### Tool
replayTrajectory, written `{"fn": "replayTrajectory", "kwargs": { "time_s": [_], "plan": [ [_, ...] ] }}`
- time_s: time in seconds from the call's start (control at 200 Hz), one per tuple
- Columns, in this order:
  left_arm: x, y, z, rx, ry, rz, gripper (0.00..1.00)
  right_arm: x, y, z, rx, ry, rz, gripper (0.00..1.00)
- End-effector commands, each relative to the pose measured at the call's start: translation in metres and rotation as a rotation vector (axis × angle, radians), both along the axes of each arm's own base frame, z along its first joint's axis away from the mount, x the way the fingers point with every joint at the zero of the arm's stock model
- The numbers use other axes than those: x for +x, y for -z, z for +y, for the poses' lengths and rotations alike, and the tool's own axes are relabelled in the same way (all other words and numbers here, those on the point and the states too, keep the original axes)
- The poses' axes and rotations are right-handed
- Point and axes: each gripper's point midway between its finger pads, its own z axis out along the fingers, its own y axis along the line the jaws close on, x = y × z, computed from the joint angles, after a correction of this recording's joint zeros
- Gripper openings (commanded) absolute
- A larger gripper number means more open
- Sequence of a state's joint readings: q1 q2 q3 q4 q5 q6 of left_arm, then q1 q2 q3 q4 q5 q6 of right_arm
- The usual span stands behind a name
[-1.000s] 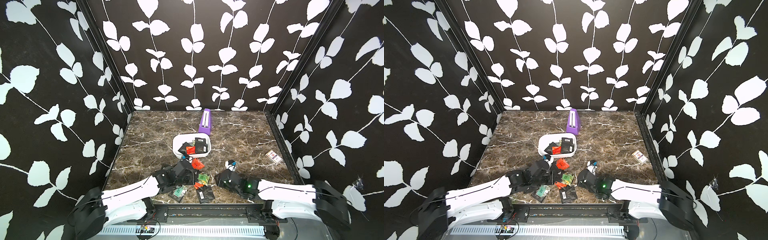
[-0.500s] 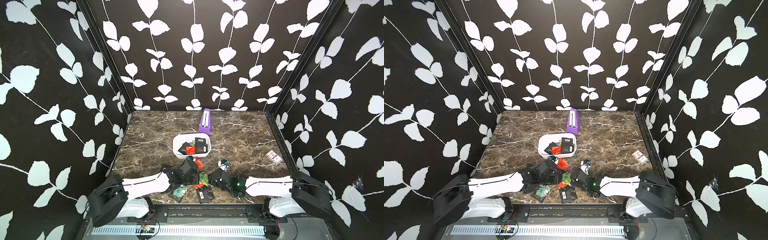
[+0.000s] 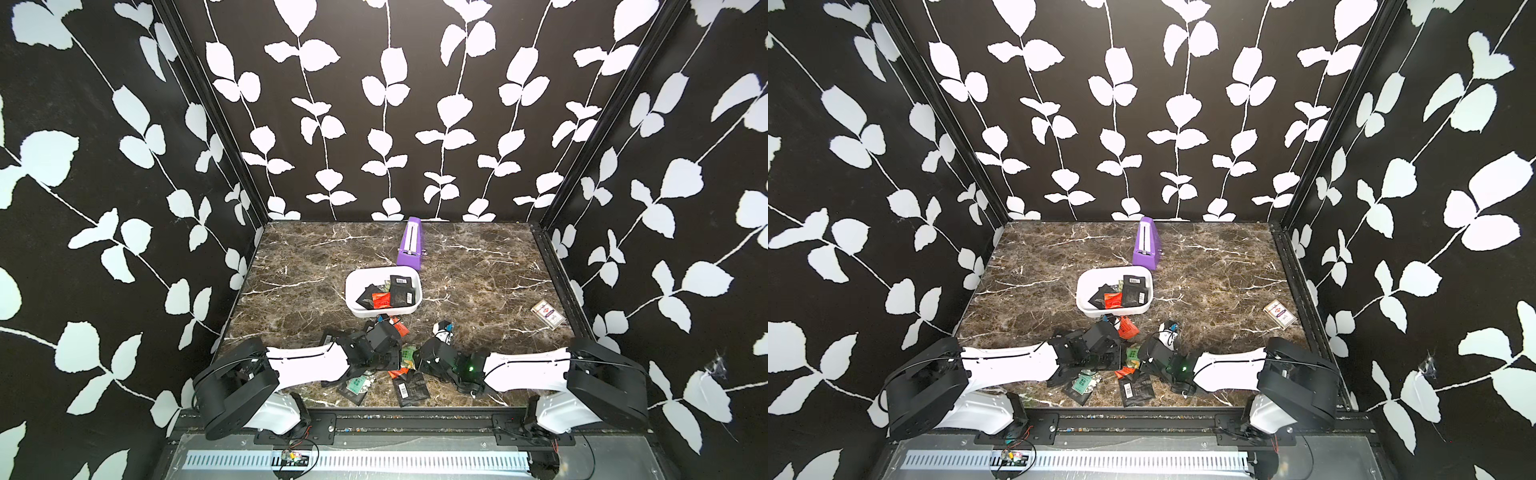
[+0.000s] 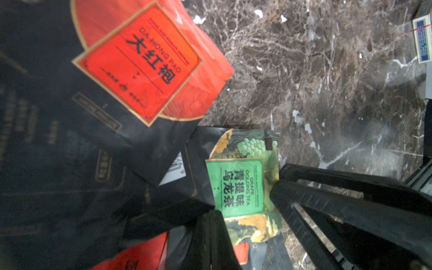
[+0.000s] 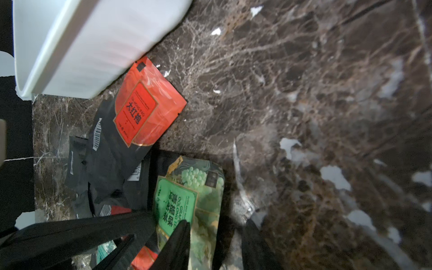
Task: Put the tea bags into the storage box
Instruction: Pick up the tea bag from the center of the board.
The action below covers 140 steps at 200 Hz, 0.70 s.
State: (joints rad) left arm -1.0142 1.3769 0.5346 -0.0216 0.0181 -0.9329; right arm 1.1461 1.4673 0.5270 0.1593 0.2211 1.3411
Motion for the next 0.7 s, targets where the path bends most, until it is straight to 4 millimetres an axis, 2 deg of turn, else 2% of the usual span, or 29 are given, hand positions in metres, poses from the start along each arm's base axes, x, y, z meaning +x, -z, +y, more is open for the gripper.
{"fn": "replayTrajectory", "kwargs": {
  "time_s": [0.0, 0.3, 0.695],
  "plan": [
    [-0.0057, 0.0114, 0.0097, 0.035, -0.008, 0.018, 0.05, 0.0049, -0.0108, 0.0141, 0.043, 0.006, -0.017, 0.39],
    [-0.0087, 0.0161, 0.0119, 0.049, -0.005, 0.025, 0.03, 0.0052, -0.0037, 0.0179, 0.036, 0.004, -0.007, 0.35],
    [-0.0105, 0.0144, 0.0128, 0.046, -0.002, 0.017, 0.03, 0.0068, -0.0062, 0.0175, 0.000, -0.005, -0.013, 0.09]
  ]
}}
